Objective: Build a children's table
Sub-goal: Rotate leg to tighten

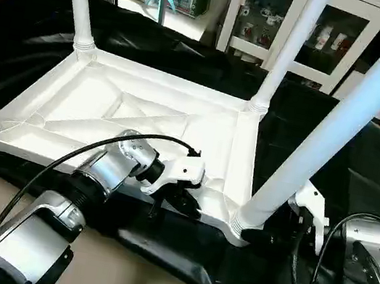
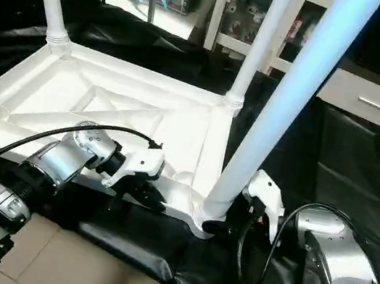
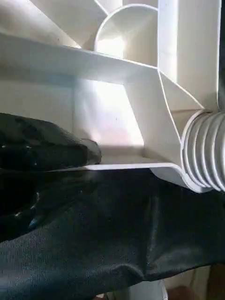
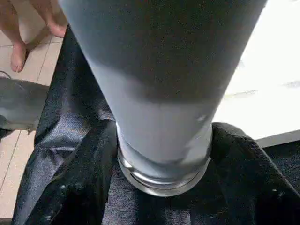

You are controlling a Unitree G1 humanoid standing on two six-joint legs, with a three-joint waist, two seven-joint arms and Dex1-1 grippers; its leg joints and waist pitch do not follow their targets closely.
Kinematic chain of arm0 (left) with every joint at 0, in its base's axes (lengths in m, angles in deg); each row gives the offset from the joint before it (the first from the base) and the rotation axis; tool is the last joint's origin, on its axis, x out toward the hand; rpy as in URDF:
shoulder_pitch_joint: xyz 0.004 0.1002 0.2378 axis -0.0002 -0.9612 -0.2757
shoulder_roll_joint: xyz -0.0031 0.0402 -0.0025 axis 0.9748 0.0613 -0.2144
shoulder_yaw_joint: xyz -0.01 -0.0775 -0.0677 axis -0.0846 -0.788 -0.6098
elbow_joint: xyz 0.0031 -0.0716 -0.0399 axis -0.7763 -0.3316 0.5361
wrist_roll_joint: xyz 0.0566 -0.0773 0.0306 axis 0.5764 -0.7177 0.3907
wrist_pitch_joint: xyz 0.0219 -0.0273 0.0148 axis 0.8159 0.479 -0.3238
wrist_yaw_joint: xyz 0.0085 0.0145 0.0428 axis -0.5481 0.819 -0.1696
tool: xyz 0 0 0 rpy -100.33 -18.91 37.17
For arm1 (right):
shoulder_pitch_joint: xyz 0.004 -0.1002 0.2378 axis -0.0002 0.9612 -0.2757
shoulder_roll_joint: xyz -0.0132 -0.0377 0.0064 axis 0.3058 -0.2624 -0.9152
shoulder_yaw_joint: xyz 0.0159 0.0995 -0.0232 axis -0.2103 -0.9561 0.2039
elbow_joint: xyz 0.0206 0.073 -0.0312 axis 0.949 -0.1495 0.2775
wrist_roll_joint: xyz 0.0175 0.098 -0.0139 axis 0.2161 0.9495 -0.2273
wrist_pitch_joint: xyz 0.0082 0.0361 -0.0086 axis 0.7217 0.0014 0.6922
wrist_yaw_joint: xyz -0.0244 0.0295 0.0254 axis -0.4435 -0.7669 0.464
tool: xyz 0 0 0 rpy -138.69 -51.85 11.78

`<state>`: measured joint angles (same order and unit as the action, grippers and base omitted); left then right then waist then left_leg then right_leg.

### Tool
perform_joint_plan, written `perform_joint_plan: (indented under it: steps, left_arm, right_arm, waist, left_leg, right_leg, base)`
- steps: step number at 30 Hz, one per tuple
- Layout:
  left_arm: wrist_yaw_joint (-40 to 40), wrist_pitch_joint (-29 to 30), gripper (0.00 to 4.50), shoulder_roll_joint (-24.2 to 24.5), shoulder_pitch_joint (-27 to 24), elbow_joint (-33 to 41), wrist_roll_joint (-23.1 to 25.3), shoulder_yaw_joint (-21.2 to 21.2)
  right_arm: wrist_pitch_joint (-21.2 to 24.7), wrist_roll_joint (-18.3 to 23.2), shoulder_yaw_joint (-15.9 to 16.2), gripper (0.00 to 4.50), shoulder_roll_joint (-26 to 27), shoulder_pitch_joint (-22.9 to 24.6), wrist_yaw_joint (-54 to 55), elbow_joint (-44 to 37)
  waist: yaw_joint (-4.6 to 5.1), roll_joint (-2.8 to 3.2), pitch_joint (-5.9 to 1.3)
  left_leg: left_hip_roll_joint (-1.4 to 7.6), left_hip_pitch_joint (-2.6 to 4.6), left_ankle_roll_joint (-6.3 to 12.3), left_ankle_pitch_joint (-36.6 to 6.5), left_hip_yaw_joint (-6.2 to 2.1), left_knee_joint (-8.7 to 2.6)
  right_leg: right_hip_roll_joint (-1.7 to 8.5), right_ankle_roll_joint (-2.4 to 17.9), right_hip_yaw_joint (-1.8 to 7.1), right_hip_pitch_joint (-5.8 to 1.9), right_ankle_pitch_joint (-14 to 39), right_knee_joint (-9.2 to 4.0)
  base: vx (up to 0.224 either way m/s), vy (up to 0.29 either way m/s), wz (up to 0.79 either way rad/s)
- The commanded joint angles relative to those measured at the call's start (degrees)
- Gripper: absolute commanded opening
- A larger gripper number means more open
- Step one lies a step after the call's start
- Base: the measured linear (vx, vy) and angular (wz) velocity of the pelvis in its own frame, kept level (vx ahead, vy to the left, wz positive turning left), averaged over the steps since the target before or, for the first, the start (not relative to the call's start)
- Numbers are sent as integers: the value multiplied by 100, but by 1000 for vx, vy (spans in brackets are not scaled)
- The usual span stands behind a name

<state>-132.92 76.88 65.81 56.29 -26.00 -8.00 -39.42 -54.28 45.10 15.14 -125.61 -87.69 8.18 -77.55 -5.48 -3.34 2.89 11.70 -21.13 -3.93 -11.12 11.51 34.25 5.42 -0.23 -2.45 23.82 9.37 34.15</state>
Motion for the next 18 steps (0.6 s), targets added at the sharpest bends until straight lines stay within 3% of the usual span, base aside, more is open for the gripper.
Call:
perform_joint_plan:
  steps: [1, 4, 8, 9, 12, 13, 17, 18]
  left_arm:
    - [-192, -3, 0, -101, -12, 186, -60, 150]
    - [-196, 10, 0, -106, -18, 191, -62, 156]
    - [133, 90, 0, -239, 25, 19, -66, 42]
    - [331, 182, 0, -346, 58, -67, -108, -53]
    - [960, 412, 0, -658, 181, -306, -156, -267]
    - [1105, 441, 0, -724, 209, -355, -154, -303]
    - [2443, 742, 0, -1278, 496, -799, -70, -546]
    - [2653, 790, 0, -1368, 544, -874, -68, -590]
  right_arm:
    - [-71, -39, 65, 273, -18, -26, -103, 22]
    - [-53, -39, 36, 272, 15, 25, -85, 8]
    - [189, -143, -180, 272, 380, 40, 754, 293]
    - [277, -215, -266, 272, 545, -5, 1160, 485]
    - [681, -327, -479, 269, 1034, -117, 2243, 848]
    - [747, -349, -502, 269, 1119, -134, 2415, 888]
    - [1008, -466, -921, 269, 2032, -386, 4163, 1255]
    - [1024, -494, -986, 269, 2173, -433, 4441, 1331]
  waist:
    - [16, -81, -379]
    - [21, -80, -377]
    - [37, -81, -374]
    - [70, -52, -365]
    - [160, -63, -347]
    - [225, -88, -343]
    - [332, -95, -332]
    - [342, -98, -344]
  left_leg:
    - [188, 90, 601, -769, -48, -369]
    - [184, 90, 581, -820, -46, -369]
    - [181, 85, 531, -879, -52, -378]
    - [172, 80, 415, -1029, -63, -398]
    - [148, 65, 151, -1386, -89, -442]
    - [135, 53, 15, -1625, -118, -460]
    - [107, 88, -25, -1797, -112, -442]
    - [104, 93, -61, -1831, -128, -447]
  right_leg:
    - [281, 1484, 168, -287, 788, -287]
    - [274, 1479, 167, -289, 828, -293]
    - [272, 1449, 165, -288, 917, -303]
    - [272, 1388, 159, -279, 1149, -334]
    - [254, 1212, 139, -270, 1708, -390]
    - [258, 1026, 113, -285, 2165, -435]
    - [245, 911, 127, -197, 2448, -507]
    - [258, 863, 113, -208, 2576, -521]
  base:
    - [0, 0, 0]
    - [0, 0, 0]
    - [0, 0, 0]
    - [0, 0, 0]
    - [0, 0, 0]
    - [0, 0, 0]
    - [0, 0, 0]
    - [0, 0, 0]
